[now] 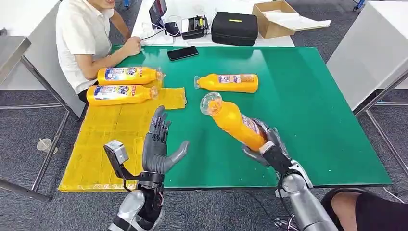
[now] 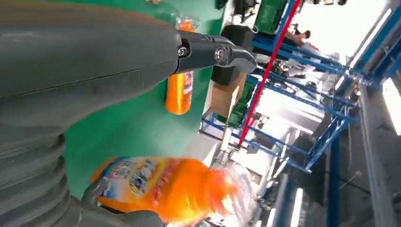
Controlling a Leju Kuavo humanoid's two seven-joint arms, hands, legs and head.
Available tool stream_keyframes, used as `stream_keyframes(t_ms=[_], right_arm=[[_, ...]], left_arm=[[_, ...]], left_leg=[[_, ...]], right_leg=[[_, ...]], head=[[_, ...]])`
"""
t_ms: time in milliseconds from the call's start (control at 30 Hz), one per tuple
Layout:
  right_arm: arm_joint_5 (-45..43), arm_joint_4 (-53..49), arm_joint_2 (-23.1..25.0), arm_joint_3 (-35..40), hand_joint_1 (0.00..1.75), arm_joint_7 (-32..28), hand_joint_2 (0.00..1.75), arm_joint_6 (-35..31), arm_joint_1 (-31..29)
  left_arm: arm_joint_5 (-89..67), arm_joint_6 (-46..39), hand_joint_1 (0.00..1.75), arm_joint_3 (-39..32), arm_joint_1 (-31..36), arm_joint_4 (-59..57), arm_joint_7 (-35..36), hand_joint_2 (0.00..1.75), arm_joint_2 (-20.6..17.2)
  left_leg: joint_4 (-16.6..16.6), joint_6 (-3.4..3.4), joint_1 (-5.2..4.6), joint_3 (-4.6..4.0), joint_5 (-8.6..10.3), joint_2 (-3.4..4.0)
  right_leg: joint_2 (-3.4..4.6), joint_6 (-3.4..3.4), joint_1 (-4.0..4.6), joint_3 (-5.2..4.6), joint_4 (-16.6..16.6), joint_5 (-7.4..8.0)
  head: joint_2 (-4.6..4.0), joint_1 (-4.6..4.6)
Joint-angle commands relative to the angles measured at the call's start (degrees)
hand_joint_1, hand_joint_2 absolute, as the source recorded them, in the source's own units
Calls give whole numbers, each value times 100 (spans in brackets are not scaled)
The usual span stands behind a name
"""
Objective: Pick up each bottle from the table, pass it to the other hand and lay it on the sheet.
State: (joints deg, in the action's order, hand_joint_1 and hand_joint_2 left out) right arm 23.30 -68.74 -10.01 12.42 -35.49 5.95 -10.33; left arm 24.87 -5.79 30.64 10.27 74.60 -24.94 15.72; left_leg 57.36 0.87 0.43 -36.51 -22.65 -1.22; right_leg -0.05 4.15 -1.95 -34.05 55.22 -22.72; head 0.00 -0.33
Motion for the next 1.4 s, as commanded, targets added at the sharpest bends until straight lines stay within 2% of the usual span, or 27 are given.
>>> stream_keyframes(t_ms=[33, 333, 700, 833, 867, 1067, 1400], right_arm=[[-154, -217, 303, 150, 175, -16, 175, -109, -175], [-92, 264, 524, 591, 175, -76, 175, -198, -363], [-70, 298, 540, 632, 175, -83, 175, -214, -383], [-67, 573, 629, 900, 175, -36, 175, -55, -552], [-54, 665, 663, 984, 175, -18, 175, -40, -617], [151, 635, 782, 1446, 175, 101, 175, -73, -797], [112, 475, 700, 1997, 175, 289, 175, -37, -1001]], left_arm=[[436, 164, 0, -120, 4, -79, 101, 175, -131], [799, 748, 0, 137, 129, -161, 341, 175, -258], [799, 747, 0, 148, 146, -209, 341, 175, -247], [325, 775, 0, 411, 282, -373, 213, 175, -255], [170, 778, 0, 493, 325, -424, 173, 175, -266], [-960, 190, 0, 627, 553, -679, -111, 175, -187], [-1494, -59, 0, 434, 707, -930, -203, 175, -61]], left_leg=[[-1, -4, 1, 21, -11, 21], [1, -5, 6, 28, -16, 31], [0, -4, 6, 27, -15, 24], [5, -5, 9, 38, -24, 34], [-3, -3, 3, 12, -6, 17], [-2, -4, 5, 18, -9, 21], [5, -4, 7, 23, -17, 30]], right_leg=[[13, -21, 5, 14, -1, -6], [21, -24, 11, 21, -3, -6], [14, -25, 10, 23, -4, -8], [21, -34, 15, 32, -2, -13], [10, -15, 6, 8, -4, -2], [12, -20, 9, 12, -4, -4], [19, -26, 11, 16, 0, -9]], head=[[0, 0], [0, 0], [0, 0], [0, 0], [0, 2], [0, 2], [0, 0]])
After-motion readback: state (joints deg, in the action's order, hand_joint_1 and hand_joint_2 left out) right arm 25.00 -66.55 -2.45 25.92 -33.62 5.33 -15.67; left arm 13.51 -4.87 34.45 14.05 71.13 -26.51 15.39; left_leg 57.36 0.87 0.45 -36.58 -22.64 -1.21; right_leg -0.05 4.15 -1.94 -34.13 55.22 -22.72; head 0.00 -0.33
